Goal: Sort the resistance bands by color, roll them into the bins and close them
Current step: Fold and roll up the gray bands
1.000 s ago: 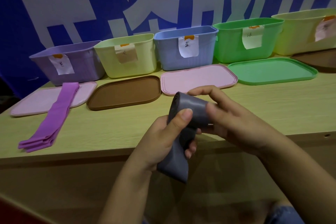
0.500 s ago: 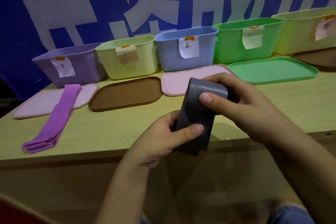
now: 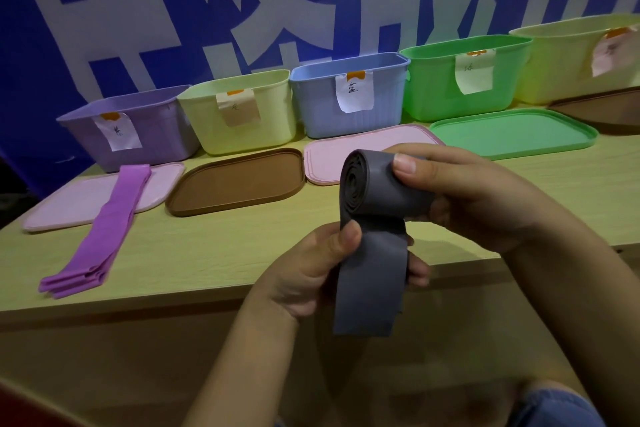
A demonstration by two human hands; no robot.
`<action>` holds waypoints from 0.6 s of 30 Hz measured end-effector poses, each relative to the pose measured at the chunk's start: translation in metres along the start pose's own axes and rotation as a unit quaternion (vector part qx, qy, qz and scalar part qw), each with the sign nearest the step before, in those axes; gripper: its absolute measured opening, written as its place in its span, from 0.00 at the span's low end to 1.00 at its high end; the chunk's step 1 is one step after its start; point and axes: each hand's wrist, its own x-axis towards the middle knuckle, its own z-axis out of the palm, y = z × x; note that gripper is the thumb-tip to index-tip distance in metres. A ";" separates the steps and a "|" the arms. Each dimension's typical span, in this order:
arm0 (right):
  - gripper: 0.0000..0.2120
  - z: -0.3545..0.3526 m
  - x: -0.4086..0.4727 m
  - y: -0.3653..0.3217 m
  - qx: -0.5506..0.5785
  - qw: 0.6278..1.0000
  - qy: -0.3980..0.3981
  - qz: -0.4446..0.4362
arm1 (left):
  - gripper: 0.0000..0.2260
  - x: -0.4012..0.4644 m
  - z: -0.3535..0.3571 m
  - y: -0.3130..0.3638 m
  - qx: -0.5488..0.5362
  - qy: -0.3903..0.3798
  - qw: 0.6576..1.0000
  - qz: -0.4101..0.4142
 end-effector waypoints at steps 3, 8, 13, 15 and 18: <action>0.08 -0.002 -0.001 -0.002 -0.001 1.000 -0.012 0.003 | 0.19 0.001 -0.001 -0.002 -0.004 -0.032 0.999 -0.004; 0.09 -0.005 -0.001 0.001 0.039 0.999 0.000 0.005 | 0.17 0.001 -0.003 -0.009 -0.021 -0.008 1.000 -0.020; 0.09 -0.004 -0.001 0.005 0.037 0.999 0.020 0.013 | 0.09 0.000 -0.002 -0.017 0.038 0.042 0.998 -0.022; 0.09 -0.006 0.000 0.008 0.021 0.999 0.032 0.019 | 0.09 -0.001 -0.001 -0.018 0.058 0.049 0.997 -0.013; 0.18 -0.006 0.001 0.010 0.004 0.999 0.037 0.024 | 0.11 -0.003 0.000 -0.015 0.060 0.029 0.998 -0.004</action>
